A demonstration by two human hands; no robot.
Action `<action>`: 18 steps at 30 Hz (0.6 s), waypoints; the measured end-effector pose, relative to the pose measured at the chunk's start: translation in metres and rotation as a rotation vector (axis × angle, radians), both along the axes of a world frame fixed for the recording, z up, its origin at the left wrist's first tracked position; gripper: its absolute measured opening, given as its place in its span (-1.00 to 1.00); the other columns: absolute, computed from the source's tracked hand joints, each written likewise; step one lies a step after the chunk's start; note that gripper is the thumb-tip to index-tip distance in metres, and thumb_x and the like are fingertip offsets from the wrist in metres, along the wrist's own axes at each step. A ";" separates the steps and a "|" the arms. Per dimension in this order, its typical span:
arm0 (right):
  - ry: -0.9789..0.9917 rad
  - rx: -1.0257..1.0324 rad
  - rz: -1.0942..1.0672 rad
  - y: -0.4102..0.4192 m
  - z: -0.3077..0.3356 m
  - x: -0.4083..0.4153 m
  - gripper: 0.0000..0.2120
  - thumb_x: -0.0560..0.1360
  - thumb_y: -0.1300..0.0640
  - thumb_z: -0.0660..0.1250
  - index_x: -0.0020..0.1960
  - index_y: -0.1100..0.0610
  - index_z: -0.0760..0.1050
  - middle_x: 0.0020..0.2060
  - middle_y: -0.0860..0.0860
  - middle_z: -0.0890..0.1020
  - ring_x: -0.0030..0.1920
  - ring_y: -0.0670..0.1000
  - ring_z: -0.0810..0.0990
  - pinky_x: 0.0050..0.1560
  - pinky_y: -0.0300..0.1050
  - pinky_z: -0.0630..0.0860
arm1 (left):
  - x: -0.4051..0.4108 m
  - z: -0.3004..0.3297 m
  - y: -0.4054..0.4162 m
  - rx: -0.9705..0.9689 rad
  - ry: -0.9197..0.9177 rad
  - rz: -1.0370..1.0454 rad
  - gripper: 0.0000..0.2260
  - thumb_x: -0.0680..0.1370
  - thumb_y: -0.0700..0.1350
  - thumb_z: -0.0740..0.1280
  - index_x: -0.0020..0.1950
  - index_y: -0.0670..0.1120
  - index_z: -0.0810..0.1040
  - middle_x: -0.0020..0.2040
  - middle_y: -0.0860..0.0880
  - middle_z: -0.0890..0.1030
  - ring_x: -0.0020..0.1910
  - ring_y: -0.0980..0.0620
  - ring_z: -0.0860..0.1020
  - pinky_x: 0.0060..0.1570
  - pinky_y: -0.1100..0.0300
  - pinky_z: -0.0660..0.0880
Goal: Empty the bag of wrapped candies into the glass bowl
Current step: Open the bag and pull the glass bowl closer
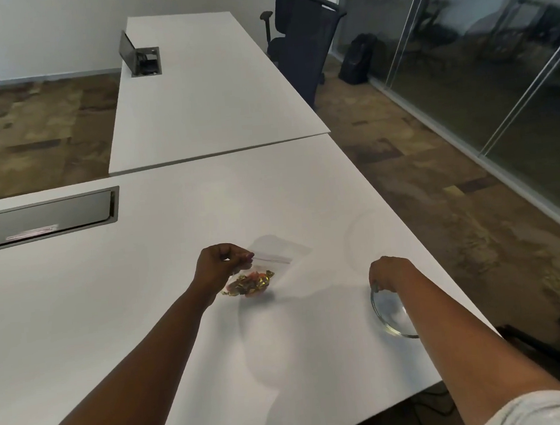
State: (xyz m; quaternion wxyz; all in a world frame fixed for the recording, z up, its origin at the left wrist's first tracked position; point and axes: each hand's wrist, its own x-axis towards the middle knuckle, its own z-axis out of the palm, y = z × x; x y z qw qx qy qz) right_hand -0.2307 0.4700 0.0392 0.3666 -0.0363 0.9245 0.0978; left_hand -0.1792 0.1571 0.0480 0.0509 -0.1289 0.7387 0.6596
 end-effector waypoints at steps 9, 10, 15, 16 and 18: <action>-0.175 -0.387 -0.314 -0.041 0.014 -0.007 -0.80 0.52 0.36 0.18 -0.12 0.28 0.58 -0.33 0.08 0.53 -0.41 0.00 0.47 -0.42 -0.25 0.37 | 0.001 0.005 -0.015 0.004 -0.007 0.063 -0.90 0.42 -0.24 0.43 -0.31 -0.12 0.62 -0.52 0.06 0.65 -0.47 0.18 0.61 -0.30 0.21 0.44; -0.183 -0.423 -0.326 -0.047 0.013 -0.006 -0.79 0.51 0.39 0.16 -0.12 0.30 0.57 -0.35 0.07 0.51 -0.40 0.01 0.47 -0.40 -0.21 0.39 | 0.001 0.006 -0.017 0.002 -0.006 0.072 -0.89 0.42 -0.24 0.43 -0.31 -0.12 0.62 -0.52 0.06 0.65 -0.47 0.18 0.61 -0.31 0.21 0.44; -0.165 -0.507 -0.258 -0.080 0.005 -0.009 -0.69 0.47 0.46 0.18 0.14 0.34 0.55 -0.39 0.03 0.53 -0.42 -0.01 0.52 -0.52 -0.21 0.46 | 0.004 0.009 -0.030 -0.002 -0.008 0.126 -0.89 0.42 -0.23 0.43 -0.31 -0.10 0.61 -0.51 0.07 0.65 -0.47 0.18 0.62 -0.30 0.22 0.45; -0.163 -0.516 -0.259 -0.085 0.002 -0.010 -0.71 0.46 0.47 0.19 0.11 0.33 0.57 -0.40 0.03 0.53 -0.40 0.03 0.54 -0.55 -0.21 0.46 | 0.006 0.009 -0.033 -0.004 -0.010 0.136 -0.89 0.42 -0.23 0.43 -0.31 -0.10 0.61 -0.51 0.07 0.65 -0.47 0.18 0.62 -0.31 0.23 0.46; -0.156 -0.535 -0.284 -0.096 -0.004 -0.011 -0.79 0.46 0.44 0.20 -0.05 0.26 0.56 -0.40 0.06 0.53 -0.28 0.17 0.58 -0.49 -0.14 0.47 | 0.008 0.010 -0.038 -0.004 -0.011 0.151 -0.88 0.43 -0.23 0.42 -0.31 -0.10 0.61 -0.51 0.08 0.65 -0.48 0.19 0.62 -0.36 0.30 0.47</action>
